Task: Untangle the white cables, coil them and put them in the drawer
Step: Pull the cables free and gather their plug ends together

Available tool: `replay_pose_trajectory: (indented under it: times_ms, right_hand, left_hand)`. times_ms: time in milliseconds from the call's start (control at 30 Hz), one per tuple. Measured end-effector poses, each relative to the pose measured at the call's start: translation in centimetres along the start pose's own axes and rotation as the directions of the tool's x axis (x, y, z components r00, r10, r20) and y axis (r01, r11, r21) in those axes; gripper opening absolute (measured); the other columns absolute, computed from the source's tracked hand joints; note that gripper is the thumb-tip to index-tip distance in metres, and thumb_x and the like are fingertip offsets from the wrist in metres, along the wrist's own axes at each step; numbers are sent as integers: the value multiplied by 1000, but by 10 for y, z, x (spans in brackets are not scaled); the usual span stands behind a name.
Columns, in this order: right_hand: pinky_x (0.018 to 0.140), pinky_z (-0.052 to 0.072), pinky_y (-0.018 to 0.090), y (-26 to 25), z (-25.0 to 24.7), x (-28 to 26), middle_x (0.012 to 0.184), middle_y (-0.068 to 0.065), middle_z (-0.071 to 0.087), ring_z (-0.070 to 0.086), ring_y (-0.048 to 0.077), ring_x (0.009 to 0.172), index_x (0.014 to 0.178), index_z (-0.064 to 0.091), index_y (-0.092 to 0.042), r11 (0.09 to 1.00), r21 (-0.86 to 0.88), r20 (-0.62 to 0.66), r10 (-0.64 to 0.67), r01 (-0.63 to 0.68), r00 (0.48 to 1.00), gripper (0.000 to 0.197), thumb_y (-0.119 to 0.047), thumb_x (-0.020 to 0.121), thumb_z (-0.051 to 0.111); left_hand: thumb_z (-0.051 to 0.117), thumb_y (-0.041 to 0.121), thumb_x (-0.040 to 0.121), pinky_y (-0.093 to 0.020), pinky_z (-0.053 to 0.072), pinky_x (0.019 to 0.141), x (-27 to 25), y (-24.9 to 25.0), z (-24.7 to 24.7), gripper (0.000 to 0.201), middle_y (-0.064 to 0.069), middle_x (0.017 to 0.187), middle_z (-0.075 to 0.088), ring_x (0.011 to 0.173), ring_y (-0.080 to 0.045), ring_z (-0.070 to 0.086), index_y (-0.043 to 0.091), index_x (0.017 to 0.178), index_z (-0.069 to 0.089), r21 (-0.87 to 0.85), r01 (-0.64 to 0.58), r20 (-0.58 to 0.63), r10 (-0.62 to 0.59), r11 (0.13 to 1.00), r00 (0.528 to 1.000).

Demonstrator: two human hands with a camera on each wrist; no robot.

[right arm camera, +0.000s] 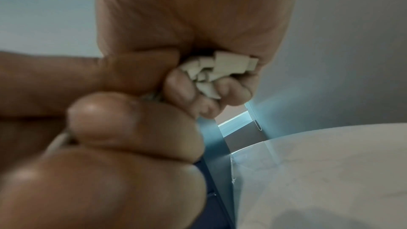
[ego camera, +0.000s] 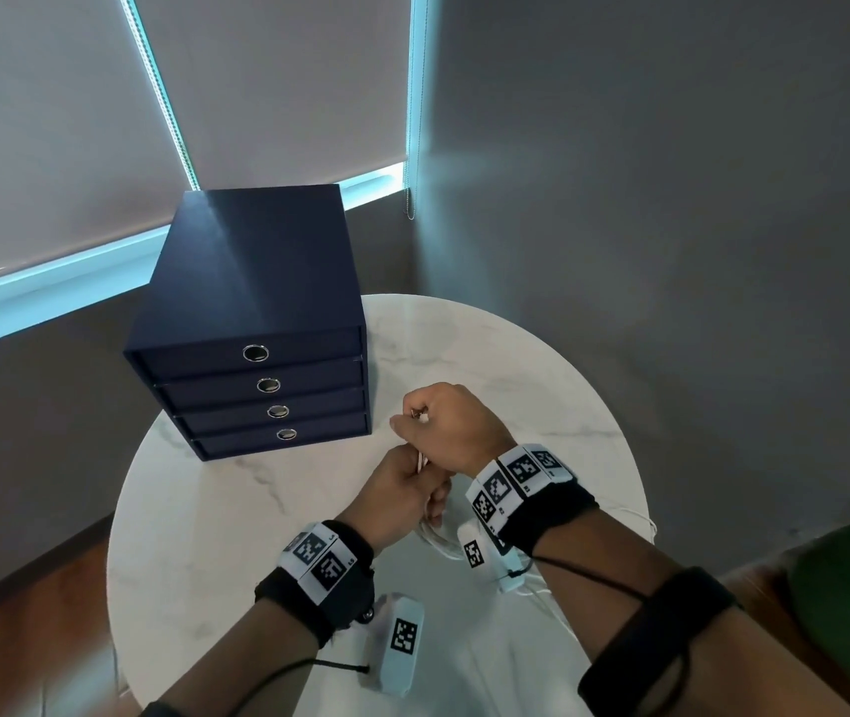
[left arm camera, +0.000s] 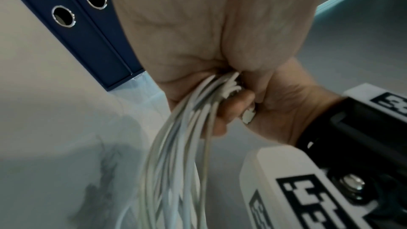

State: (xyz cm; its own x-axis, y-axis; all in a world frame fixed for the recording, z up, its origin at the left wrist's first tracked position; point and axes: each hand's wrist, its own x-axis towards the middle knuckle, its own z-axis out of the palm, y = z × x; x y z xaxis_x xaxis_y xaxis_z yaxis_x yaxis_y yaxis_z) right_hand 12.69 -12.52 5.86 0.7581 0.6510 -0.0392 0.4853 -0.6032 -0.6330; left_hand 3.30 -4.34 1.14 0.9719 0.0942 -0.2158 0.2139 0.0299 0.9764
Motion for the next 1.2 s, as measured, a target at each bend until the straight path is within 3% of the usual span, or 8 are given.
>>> replay_pose_trajectory:
  times_ms: [267, 367, 500, 633, 700, 767, 967, 1200]
  right_hand:
    - [59, 48, 35, 5, 4, -1, 52, 0, 52, 51, 16, 55, 58, 47, -14, 1000, 0, -58, 12, -12, 998, 46, -43, 94, 48]
    - [89, 51, 37, 14, 13, -1, 103, -2, 63, 60, 13, 93, 102, 65, -21, 975, 219, -146, 59, -26, 987, 45, -59, 93, 43]
    - [97, 49, 37, 21, 28, -12, 143, -9, 36, 56, 15, 113, 146, 27, -33, 842, 528, -104, 199, -115, 974, 83, -74, 78, 52]
    - [67, 57, 36, 34, 48, -32, 101, 1, 67, 67, 16, 68, 133, 40, -30, 831, 513, 200, 128, -215, 971, 75, -69, 73, 64]
    - [53, 45, 28, 38, 46, -40, 62, -3, 64, 54, 10, 46, 97, 59, -26, 894, 419, 259, 48, -157, 965, 30, -54, 85, 63]
    - [53, 37, 25, 42, 43, -45, 47, -10, 53, 45, 1, 41, 74, 61, -23, 948, 312, 265, -17, -69, 964, 29, -45, 93, 59]
    - [68, 45, 35, 52, 45, -46, 84, 7, 67, 59, 22, 72, 90, 60, -15, 993, -42, 206, -102, 113, 973, 40, -52, 97, 46]
    - [63, 48, 35, 72, 44, -52, 65, -2, 61, 60, 19, 63, 71, 51, -24, 993, -117, 173, 54, -34, 983, 50, -69, 90, 41]
  left_hand:
    - [42, -3, 99, -30, 41, 50, 2, 6, 4, 36, -7, 61, 40, 47, -14, 36, 9, 66, 50, -160, 123, 5, -124, 979, 992]
    - [40, 5, 102, -25, 31, 46, 7, 7, 7, 34, -1, 57, 32, 43, -11, 30, 13, 69, 43, -296, 158, -55, -182, 942, 982]
    - [44, 21, 105, -27, 35, 44, 16, 3, 1, 26, -2, 58, 38, 46, -14, 35, 5, 88, 57, -577, 72, -196, -223, 814, 955]
    - [47, 25, 104, -28, 45, 48, 26, -3, -11, 30, -2, 57, 42, 48, -16, 42, 9, 79, 53, -769, -20, -287, -318, 639, 903]
    - [47, 33, 104, -29, 42, 49, 27, -2, -13, 36, 0, 55, 38, 46, -15, 41, 13, 74, 48, -814, -21, -286, -369, 581, 885]
    - [47, 38, 103, -32, 45, 55, 25, -1, -14, 38, 0, 58, 45, 52, -16, 49, 14, 74, 48, -817, -27, -289, -368, 576, 884]
    - [54, 34, 100, -29, 41, 53, 24, 1, -20, 29, 4, 58, 37, 46, -11, 35, 16, 78, 52, -768, -39, -281, -282, 639, 917]
    - [69, 10, 90, -29, 37, 52, 25, 6, -28, 24, 4, 53, 29, 43, -12, 31, 17, 73, 54, -784, -83, -388, -381, 615, 840]
